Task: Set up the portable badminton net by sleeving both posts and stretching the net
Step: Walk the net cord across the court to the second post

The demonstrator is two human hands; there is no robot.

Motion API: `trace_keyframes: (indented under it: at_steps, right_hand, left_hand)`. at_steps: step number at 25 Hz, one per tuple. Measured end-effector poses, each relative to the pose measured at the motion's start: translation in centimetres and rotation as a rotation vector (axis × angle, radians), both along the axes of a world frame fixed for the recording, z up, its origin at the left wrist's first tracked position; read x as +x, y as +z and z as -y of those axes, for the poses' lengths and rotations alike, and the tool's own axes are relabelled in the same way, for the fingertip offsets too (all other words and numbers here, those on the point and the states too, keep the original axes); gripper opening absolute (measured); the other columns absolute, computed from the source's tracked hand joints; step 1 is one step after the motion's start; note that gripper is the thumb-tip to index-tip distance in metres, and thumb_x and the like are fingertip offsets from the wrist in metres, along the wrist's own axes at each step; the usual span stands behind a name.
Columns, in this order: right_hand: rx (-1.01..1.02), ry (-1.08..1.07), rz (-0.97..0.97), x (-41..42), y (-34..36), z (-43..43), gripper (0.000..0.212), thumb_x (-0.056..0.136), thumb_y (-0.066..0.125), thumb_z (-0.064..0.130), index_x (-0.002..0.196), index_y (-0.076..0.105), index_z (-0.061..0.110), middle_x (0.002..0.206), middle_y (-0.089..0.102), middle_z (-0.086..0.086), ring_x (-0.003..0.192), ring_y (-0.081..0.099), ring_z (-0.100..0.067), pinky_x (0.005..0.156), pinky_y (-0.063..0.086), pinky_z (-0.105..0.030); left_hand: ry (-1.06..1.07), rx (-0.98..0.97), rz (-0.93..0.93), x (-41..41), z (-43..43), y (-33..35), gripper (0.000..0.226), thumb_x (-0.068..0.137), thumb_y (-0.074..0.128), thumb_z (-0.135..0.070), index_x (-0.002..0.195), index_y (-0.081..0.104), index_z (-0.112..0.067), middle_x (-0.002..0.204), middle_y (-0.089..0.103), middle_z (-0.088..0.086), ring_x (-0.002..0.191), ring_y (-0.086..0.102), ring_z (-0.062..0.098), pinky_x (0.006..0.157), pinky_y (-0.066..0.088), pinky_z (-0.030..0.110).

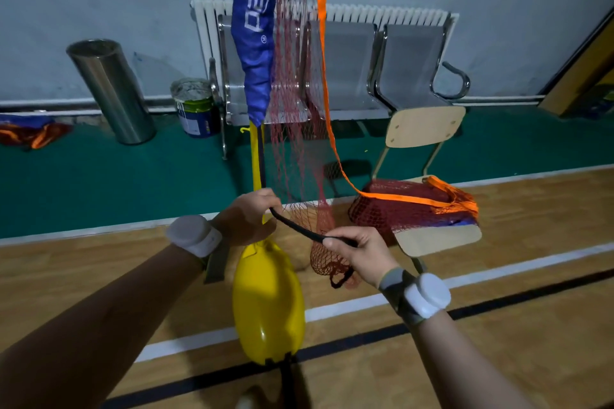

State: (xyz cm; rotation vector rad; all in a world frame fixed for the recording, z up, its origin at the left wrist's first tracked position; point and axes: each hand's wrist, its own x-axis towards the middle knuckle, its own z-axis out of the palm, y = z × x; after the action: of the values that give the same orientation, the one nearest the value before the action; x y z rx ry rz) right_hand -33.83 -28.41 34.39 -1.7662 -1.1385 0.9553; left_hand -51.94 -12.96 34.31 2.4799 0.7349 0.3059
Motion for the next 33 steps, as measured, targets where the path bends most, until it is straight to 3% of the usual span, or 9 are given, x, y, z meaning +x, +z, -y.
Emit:
trace_keyframes:
  at_steps: [3,5,7,12,16,19,26,29,33]
  right_hand:
    - [-0.011,0.051,-0.009,0.5,0.0,1.0,0.015,0.083,0.066,0.011,0.097,0.072,0.007,0.079,0.068,0.008,0.065,0.061,0.006,0.054,0.045,-0.005]
    - [0.007,0.064,-0.024,0.6,-0.3,1.2,0.017,0.083,0.066,0.007,0.099,0.071,0.003,0.074,0.064,0.01,0.051,0.056,0.013,0.046,0.039,-0.001]
    - [0.013,0.084,-0.034,0.6,-0.2,1.4,0.017,0.083,0.065,0.007,0.099,0.07,0.003,0.071,0.066,0.004,0.044,0.054,0.01,0.044,0.038,-0.002]
    - [0.007,0.139,0.014,1.1,-0.7,2.1,0.011,0.084,0.065,0.01,0.093,0.072,0.01,0.075,0.063,-0.018,0.068,0.05,-0.018,0.062,0.04,-0.024]
    - [0.019,0.147,0.025,1.5,-0.9,2.6,0.01,0.082,0.068,0.008,0.076,0.06,0.013,0.058,0.042,0.001,0.049,0.044,0.002,0.046,0.035,-0.006]
    - [0.006,0.14,0.037,2.1,-1.2,3.2,0.025,0.08,0.069,0.01,0.062,0.054,0.018,0.059,0.043,0.006,0.043,0.043,0.004,0.045,0.036,-0.007]
    - [0.073,0.162,0.008,2.5,-1.1,5.3,0.02,0.083,0.065,0.01,0.071,0.064,0.025,0.057,0.049,0.009,0.059,0.044,-0.016,0.058,0.038,-0.024]
    - [0.086,0.179,-0.005,2.1,-1.3,6.4,0.018,0.082,0.066,0.008,0.073,0.067,0.024,0.049,0.056,0.017,0.049,0.045,0.0,0.053,0.038,-0.015]
    - [0.101,0.212,-0.076,2.0,-1.8,8.3,0.019,0.082,0.066,0.003,0.074,0.068,0.021,0.041,0.044,0.014,0.041,0.036,0.001,0.047,0.034,-0.011]
  left_hand:
    - [-0.068,0.061,-0.032,2.2,3.2,0.9,0.047,0.068,0.041,-0.02,0.102,0.064,0.003,0.105,0.063,0.021,0.1,0.062,0.033,0.087,0.05,0.037]
    - [-0.108,0.106,-0.02,3.2,5.3,0.9,0.048,0.063,0.042,-0.009,0.105,0.064,-0.005,0.112,0.064,0.013,0.106,0.06,0.029,0.095,0.046,0.04]
    - [-0.095,0.119,-0.012,3.6,6.4,0.6,0.045,0.062,0.042,-0.008,0.101,0.066,-0.01,0.109,0.065,0.006,0.105,0.058,0.026,0.097,0.042,0.038]
    - [-0.002,0.078,0.0,3.4,7.2,0.4,0.018,0.075,0.058,-0.008,0.089,0.069,-0.011,0.093,0.066,0.006,0.09,0.057,0.026,0.081,0.044,0.036]
    - [0.084,0.046,0.049,2.1,8.1,0.8,0.013,0.074,0.059,-0.009,0.083,0.068,-0.006,0.086,0.064,0.01,0.084,0.056,0.026,0.074,0.046,0.037]
    - [0.181,-0.022,0.081,0.9,8.6,1.1,0.027,0.071,0.052,-0.02,0.084,0.066,-0.001,0.087,0.061,0.015,0.084,0.054,0.025,0.075,0.042,0.031]
    - [0.282,-0.034,-0.009,0.3,9.1,0.7,0.012,0.082,0.059,-0.008,0.092,0.066,-0.005,0.096,0.061,0.014,0.093,0.053,0.026,0.079,0.043,0.032]
    - [0.216,-0.072,-0.02,2.1,10.2,1.0,0.016,0.08,0.055,-0.001,0.09,0.067,-0.004,0.098,0.06,0.015,0.097,0.055,0.028,0.086,0.045,0.039]
    - [0.092,-0.075,-0.073,4.3,14.0,1.0,0.028,0.078,0.049,0.002,0.097,0.067,-0.006,0.107,0.061,0.01,0.105,0.054,0.024,0.093,0.043,0.035]
